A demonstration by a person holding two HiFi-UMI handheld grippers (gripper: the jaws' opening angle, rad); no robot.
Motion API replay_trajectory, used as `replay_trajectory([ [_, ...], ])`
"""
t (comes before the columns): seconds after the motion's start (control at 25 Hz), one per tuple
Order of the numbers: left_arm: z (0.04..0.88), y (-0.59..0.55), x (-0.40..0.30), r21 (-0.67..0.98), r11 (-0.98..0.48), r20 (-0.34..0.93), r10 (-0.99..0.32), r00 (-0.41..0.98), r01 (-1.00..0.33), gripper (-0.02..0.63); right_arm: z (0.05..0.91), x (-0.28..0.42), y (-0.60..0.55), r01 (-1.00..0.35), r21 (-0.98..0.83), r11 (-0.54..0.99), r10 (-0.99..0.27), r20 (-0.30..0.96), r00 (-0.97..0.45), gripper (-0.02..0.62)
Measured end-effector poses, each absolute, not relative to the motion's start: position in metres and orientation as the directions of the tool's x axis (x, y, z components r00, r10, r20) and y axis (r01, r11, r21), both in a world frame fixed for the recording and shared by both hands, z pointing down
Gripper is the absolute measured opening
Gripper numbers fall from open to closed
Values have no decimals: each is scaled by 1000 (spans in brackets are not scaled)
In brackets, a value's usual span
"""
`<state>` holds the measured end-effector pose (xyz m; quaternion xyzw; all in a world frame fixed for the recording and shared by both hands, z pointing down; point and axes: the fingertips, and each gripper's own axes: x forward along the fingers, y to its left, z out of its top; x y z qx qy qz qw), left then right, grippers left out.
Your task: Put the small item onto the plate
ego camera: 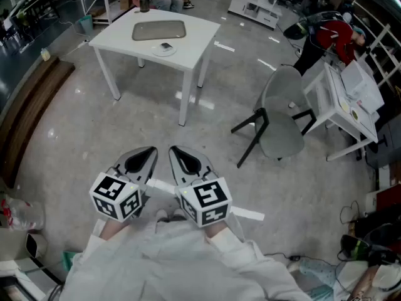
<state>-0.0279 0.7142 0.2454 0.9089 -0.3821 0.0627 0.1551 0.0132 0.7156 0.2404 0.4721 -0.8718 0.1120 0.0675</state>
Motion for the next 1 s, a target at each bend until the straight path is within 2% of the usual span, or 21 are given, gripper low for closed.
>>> replay_trajectory([
  [0.28,258,708,-28,168,-665,289,-672,681,-728,11,250,9,715,-831,-141,538,-790,258,-556,15],
  [1.0,269,695,-8,214,-653,298,-665,685,-727,11,262,22,705,-794,-172,583,-739,294,-607,15],
])
